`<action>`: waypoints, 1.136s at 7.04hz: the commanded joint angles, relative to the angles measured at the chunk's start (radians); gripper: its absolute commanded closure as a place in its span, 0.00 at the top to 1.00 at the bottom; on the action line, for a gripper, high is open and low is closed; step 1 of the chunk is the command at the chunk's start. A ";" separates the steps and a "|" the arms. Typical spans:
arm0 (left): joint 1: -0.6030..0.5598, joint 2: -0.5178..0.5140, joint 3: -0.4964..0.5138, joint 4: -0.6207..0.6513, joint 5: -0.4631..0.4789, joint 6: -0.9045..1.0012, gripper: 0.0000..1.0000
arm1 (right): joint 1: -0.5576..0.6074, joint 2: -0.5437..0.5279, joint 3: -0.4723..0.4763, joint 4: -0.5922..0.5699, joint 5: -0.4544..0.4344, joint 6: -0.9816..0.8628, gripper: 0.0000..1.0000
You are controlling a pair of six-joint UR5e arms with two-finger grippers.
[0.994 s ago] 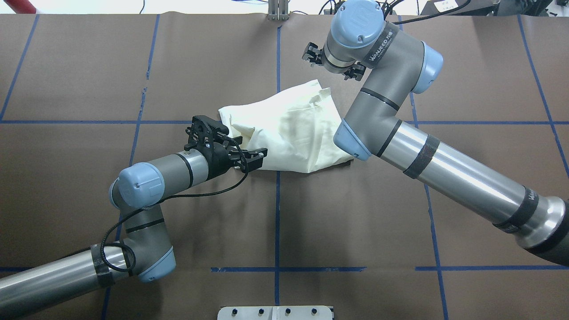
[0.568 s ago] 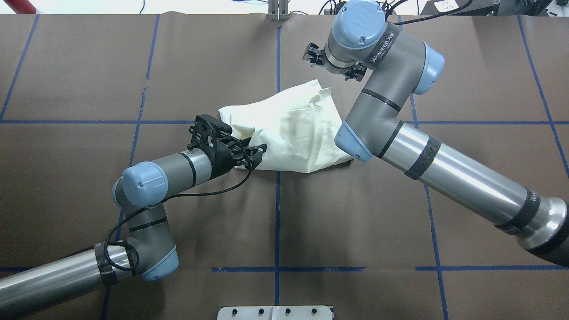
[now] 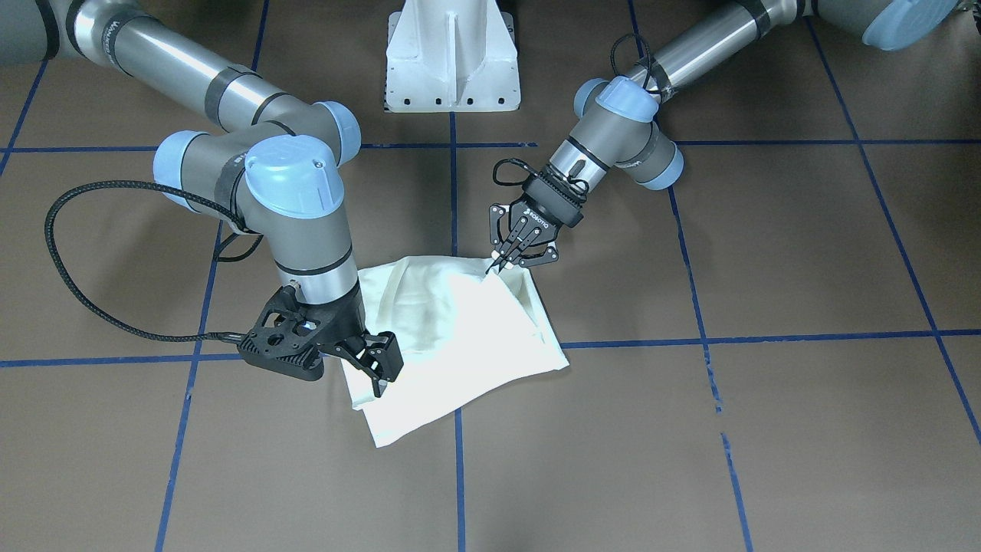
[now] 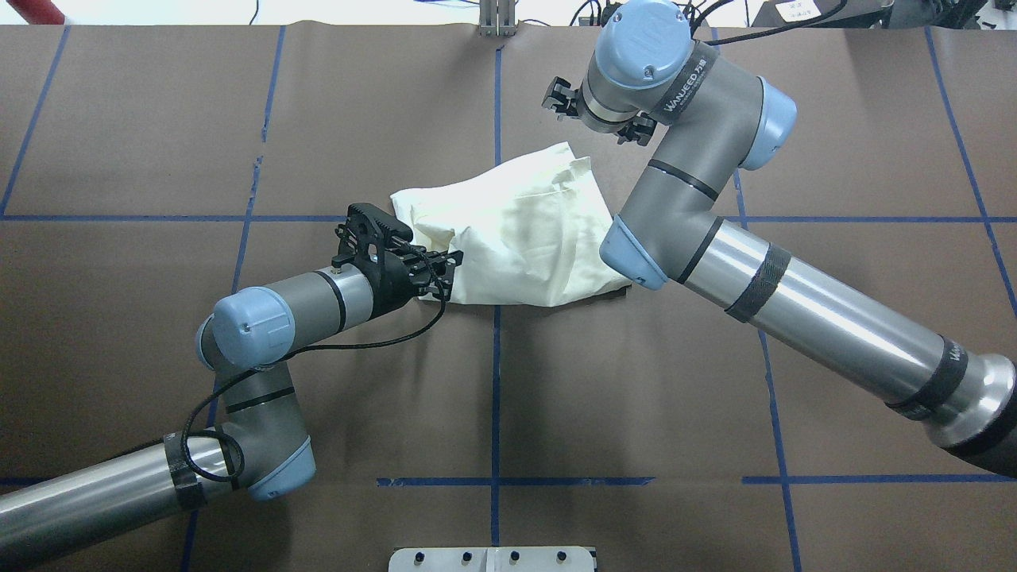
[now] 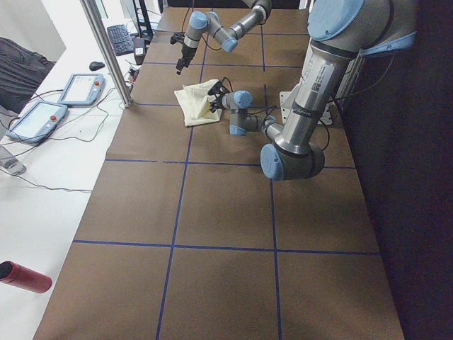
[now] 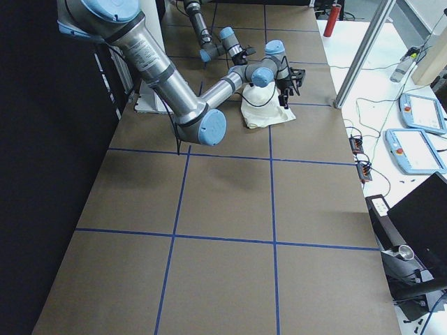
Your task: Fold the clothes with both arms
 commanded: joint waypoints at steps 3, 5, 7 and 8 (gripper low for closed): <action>-0.002 0.031 -0.039 -0.023 -0.173 -0.314 0.00 | 0.000 -0.011 0.009 0.001 0.001 0.001 1.00; -0.002 0.093 -0.049 -0.104 -0.183 -0.381 0.00 | 0.000 -0.011 0.007 0.001 0.001 -0.001 1.00; -0.002 0.129 -0.045 -0.158 -0.222 -0.455 0.00 | 0.001 -0.011 0.007 0.001 0.001 -0.001 1.00; -0.003 0.133 -0.040 -0.164 -0.223 -0.457 0.00 | 0.000 -0.011 0.007 0.001 0.001 -0.001 1.00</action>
